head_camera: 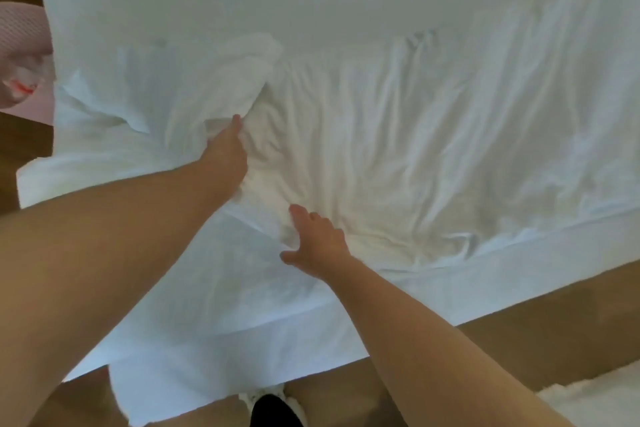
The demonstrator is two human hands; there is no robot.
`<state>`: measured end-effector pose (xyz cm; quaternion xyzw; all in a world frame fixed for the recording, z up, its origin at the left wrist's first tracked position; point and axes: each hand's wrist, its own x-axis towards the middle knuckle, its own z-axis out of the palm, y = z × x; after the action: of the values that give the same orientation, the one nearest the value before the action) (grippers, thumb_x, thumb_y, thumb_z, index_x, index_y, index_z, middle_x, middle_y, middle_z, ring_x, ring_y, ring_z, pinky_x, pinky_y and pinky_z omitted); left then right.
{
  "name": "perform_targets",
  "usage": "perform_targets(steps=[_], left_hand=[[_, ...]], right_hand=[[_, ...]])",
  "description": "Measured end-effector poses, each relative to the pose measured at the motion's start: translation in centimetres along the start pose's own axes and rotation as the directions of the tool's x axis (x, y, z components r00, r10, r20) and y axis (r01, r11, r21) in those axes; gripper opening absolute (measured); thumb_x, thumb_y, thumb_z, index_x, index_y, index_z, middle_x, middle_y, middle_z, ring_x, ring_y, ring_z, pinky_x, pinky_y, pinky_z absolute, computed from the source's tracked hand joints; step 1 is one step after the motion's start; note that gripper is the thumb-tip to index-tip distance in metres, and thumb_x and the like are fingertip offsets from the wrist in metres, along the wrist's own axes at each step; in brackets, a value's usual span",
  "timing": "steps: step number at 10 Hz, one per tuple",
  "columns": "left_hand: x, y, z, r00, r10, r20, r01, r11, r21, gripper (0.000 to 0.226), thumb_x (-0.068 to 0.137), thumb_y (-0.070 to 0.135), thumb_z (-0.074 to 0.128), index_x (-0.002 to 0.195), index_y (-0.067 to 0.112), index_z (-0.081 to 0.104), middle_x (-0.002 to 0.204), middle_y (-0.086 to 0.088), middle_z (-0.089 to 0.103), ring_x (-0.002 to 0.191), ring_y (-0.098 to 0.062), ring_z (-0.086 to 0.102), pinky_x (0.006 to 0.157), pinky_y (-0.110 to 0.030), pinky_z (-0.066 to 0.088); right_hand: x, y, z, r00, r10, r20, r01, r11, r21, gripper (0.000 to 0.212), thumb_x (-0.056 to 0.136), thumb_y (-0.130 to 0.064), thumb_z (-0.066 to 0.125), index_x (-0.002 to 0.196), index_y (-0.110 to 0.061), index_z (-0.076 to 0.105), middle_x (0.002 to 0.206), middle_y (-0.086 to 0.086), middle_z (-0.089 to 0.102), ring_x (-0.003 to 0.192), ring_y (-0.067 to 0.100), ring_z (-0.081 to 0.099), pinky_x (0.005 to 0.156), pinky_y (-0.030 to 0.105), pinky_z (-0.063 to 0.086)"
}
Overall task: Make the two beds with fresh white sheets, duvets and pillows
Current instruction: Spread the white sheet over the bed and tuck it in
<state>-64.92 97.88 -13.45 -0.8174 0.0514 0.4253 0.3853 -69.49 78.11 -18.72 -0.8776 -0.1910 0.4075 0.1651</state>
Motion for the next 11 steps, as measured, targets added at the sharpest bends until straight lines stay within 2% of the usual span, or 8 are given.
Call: perform_targets(steps=[2, 4, 5, 6, 7, 9, 10, 11], left_hand=[[-9.4, 3.4, 11.7, 0.895, 0.438, 0.081, -0.426, 0.894, -0.137, 0.039, 0.089, 0.023, 0.056, 0.127, 0.017, 0.057, 0.127, -0.003, 0.058, 0.116, -0.026, 0.058, 0.093, -0.04, 0.049], [-7.0, -0.2, 16.1, 0.965, 0.115, 0.234, -0.119, 0.993, 0.002, 0.059, 0.103, 0.039, 0.037, 0.153, 0.013, 0.018, 0.139, 0.016, 0.05, 0.134, 0.003, 0.033, 0.12, -0.042, -0.001], [-5.2, -0.8, 17.1, 0.881, 0.225, 0.415, -0.237, 0.971, -0.025, 0.048, 0.105, 0.022, 0.031, 0.148, 0.001, 0.03, 0.134, 0.007, 0.057, 0.113, 0.003, 0.05, 0.103, -0.024, 0.038], [-5.3, -1.3, 16.2, 0.965, 0.195, 0.173, -0.217, 0.969, 0.116, 0.038, 0.096, 0.018, 0.046, 0.132, 0.017, 0.055, 0.133, 0.002, 0.055, 0.119, -0.017, 0.056, 0.082, -0.03, 0.046], [-8.4, -2.0, 14.5, 0.92, 0.218, 0.326, -0.21, 0.976, -0.06, 0.038, 0.098, 0.019, 0.048, 0.136, 0.016, 0.049, 0.139, -0.001, 0.048, 0.127, -0.02, 0.05, 0.099, -0.029, 0.043], [-12.9, -2.3, 13.4, 0.672, 0.337, 0.66, -0.334, 0.933, -0.136, 0.05, 0.095, 0.041, 0.054, 0.139, 0.018, 0.049, 0.105, 0.0, 0.058, 0.129, -0.023, 0.048, 0.101, -0.032, 0.039], [-14.6, 0.2, 15.2, 0.539, 0.427, 0.726, -0.212, 0.903, -0.373, 0.064, 0.093, 0.045, 0.059, 0.145, 0.012, 0.042, 0.14, -0.007, 0.05, 0.131, -0.026, 0.046, 0.102, -0.033, 0.039], [-13.7, 2.0, 18.4, 0.736, 0.452, 0.504, -0.049, 0.779, -0.626, 0.059, 0.089, 0.042, 0.061, 0.139, 0.014, 0.049, 0.14, -0.007, 0.052, 0.124, -0.026, 0.053, 0.1, -0.034, 0.045]], right_hand=[[-0.5, -5.9, 5.7, 0.99, -0.126, 0.06, 0.139, 0.938, -0.319, 0.05, 0.086, -0.01, 0.058, 0.131, -0.022, 0.043, 0.12, 0.005, 0.053, 0.112, 0.029, 0.052, 0.087, 0.036, 0.04], [-1.3, -7.3, 8.2, 0.985, -0.168, 0.03, 0.162, 0.865, -0.475, 0.068, 0.078, -0.01, 0.067, 0.136, -0.024, 0.034, 0.125, 0.005, 0.042, 0.108, 0.027, 0.046, 0.083, 0.037, 0.036], [-0.2, -8.8, 9.5, 0.98, -0.199, -0.001, 0.178, 0.877, -0.446, 0.058, 0.082, -0.007, 0.064, 0.132, -0.022, 0.038, 0.121, 0.004, 0.046, 0.107, 0.026, 0.049, 0.081, 0.034, 0.035], [0.3, -9.5, 8.9, 0.988, -0.15, 0.048, 0.157, 0.912, -0.379, 0.049, 0.087, -0.009, 0.054, 0.133, -0.024, 0.045, 0.122, 0.001, 0.053, 0.112, 0.025, 0.054, 0.084, 0.034, 0.041], [-0.4, -10.3, 6.6, 0.979, -0.113, 0.17, 0.168, 0.92, -0.354, 0.045, 0.086, -0.013, 0.05, 0.127, -0.029, 0.056, 0.12, -0.001, 0.06, 0.112, 0.024, 0.058, 0.087, 0.034, 0.045], [-5.1, -11.3, 1.5, 0.917, -0.064, 0.393, 0.179, 0.947, -0.265, 0.036, 0.083, -0.015, 0.053, 0.116, -0.024, 0.066, 0.114, 0.001, 0.066, 0.108, 0.025, 0.061, 0.086, 0.033, 0.049], [-7.0, -9.4, 3.0, 0.857, -0.004, 0.516, 0.222, 0.906, -0.361, 0.054, 0.084, -0.017, 0.058, 0.137, -0.026, 0.048, 0.131, 0.003, 0.051, 0.121, 0.027, 0.051, 0.095, 0.038, 0.043], [-6.4, -7.9, 5.1, 0.858, 0.036, 0.513, 0.229, 0.867, -0.443, 0.072, 0.086, -0.023, 0.061, 0.15, -0.03, 0.028, 0.144, 0.006, 0.038, 0.132, 0.029, 0.039, 0.107, 0.046, 0.033]])
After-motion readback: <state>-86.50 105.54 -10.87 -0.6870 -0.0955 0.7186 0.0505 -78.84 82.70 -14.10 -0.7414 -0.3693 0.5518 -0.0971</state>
